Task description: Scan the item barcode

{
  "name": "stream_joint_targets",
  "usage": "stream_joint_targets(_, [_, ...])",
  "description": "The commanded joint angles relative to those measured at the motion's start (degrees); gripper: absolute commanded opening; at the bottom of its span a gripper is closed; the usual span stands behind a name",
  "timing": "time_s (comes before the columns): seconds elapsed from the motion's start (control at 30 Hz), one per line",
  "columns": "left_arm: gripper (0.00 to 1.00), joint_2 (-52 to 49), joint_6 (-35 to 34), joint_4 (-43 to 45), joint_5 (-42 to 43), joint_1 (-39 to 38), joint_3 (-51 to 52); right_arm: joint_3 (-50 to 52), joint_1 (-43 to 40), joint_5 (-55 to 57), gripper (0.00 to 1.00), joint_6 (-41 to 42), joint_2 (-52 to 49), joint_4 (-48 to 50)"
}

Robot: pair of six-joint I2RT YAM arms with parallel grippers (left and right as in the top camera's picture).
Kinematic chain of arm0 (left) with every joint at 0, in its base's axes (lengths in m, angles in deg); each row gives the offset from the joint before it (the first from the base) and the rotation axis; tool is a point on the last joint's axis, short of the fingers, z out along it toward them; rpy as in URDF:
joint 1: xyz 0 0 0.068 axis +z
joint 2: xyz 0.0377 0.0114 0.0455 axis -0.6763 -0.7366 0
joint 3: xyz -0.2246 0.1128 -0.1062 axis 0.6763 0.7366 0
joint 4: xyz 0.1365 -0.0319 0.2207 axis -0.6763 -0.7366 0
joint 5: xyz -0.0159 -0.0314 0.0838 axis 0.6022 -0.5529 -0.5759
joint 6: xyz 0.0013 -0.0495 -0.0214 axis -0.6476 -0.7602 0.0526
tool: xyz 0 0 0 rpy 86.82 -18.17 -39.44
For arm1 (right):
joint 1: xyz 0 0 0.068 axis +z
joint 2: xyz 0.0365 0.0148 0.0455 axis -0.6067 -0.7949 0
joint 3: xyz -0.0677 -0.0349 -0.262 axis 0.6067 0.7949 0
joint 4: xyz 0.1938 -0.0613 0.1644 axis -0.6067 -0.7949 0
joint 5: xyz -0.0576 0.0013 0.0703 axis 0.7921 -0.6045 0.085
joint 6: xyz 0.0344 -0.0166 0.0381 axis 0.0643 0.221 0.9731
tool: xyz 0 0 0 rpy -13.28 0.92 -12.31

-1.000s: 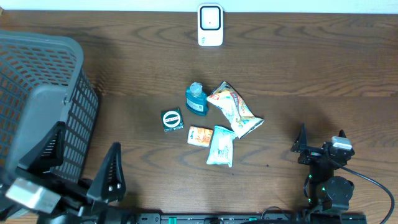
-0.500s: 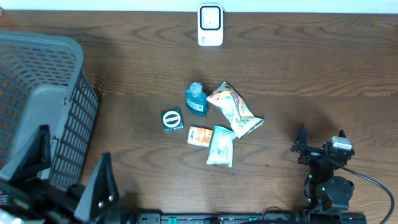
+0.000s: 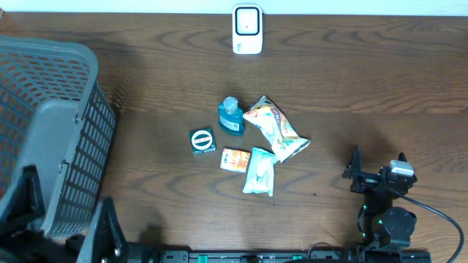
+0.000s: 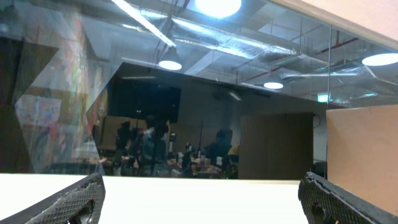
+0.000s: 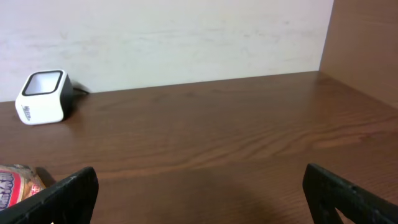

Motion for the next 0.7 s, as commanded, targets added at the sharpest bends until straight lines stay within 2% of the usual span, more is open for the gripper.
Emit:
stream_joint_targets(0.0, [0.99,4.2,-0.74,0.17,-0.39,0.28,0.46,0.07,-0.17,0.46,0.99,-0.68,0.2,-0.11])
stream_joint_targets(0.27, [0.99,12.72,-0.72,1.6,-0.76,0.31,5.9,0.07,-0.17,0.46,0.99,-0.68,0.17,-0.11])
stream_joint_targets(0.43, [0.99,14.62,-0.68,3.45,-4.87,0.28,9.31,0.07,-0.17,0.46,0.99,-0.68,0.2,-0.11])
stream_joint_targets(0.67, [0.99,14.69,-0.74,3.72,-22.51,0.35,12.7,0.07,-0.17,0.46,0.99,-0.68,0.2,-0.13])
